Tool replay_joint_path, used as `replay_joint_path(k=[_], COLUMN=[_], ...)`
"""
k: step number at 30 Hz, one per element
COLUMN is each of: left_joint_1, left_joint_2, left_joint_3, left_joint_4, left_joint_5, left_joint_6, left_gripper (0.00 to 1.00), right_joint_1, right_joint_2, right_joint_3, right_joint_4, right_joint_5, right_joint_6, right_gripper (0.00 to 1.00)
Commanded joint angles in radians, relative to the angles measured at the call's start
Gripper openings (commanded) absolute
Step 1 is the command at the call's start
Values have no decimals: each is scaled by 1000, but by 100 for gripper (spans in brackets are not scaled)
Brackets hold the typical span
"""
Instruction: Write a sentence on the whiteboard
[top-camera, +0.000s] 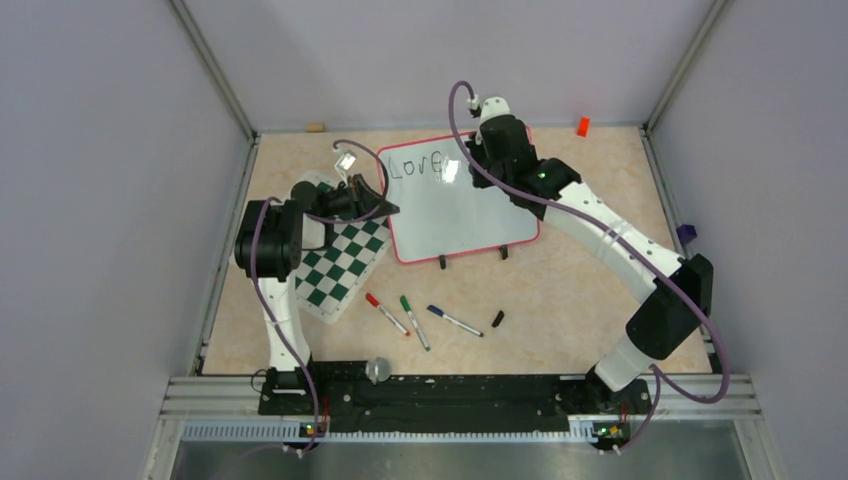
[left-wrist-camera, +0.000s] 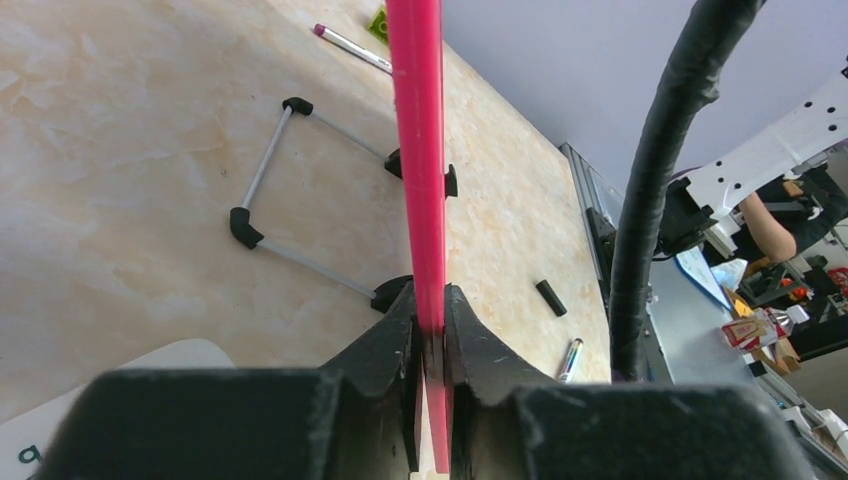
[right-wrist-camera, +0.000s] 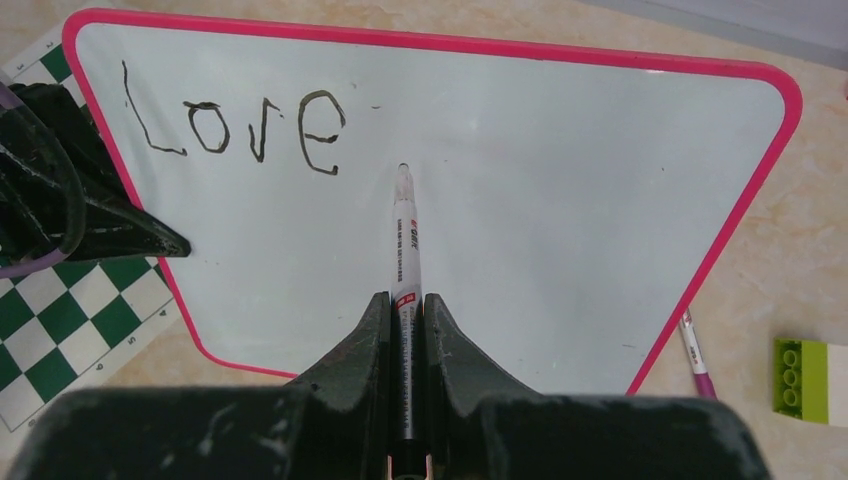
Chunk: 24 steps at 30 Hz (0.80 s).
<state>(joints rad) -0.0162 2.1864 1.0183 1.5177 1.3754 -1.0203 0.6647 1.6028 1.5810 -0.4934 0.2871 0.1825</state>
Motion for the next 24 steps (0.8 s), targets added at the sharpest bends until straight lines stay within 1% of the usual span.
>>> replay_joint_path(k=[1, 3, 6, 14, 15, 16, 18, 19, 24], left_joint_1=[-21, -21, -21, -21, -21, -21, -21, -21, -22], left_joint_2=[-29, -29, -28, -27, -29, -28, -27, -26, -19], left_joint_3=[5, 5, 5, 4, 3, 3, 2, 2, 3], left_joint_4=[102, 102, 102, 102, 102, 102, 102, 101, 102], left_joint_5=[85, 86, 86, 88, 88, 88, 84, 83, 80], left_joint_6=[80, 80, 80, 81, 81, 83, 83, 83, 82], left_gripper=[18, 22, 24, 25, 24, 19, 5, 0, 0], right_joint_1=[7, 7, 7, 8, 7, 7, 7, 7, 8], right_joint_2=[-58, -66, -77, -86, -87, -86, -86, -85, -66], right_joint_3=[-13, -21, -33, -43, -44, -45, -47, -48, -33], right_joint_4=[35, 35, 36, 36, 36, 37, 39, 38, 49], right_joint_5=[4, 6, 11, 10, 8, 7, 3, 2, 3], right_joint_6=[1, 3, 6, 10, 10, 10, 11, 12, 15], right_gripper=[0, 0, 0, 0, 0, 0, 0, 0, 0])
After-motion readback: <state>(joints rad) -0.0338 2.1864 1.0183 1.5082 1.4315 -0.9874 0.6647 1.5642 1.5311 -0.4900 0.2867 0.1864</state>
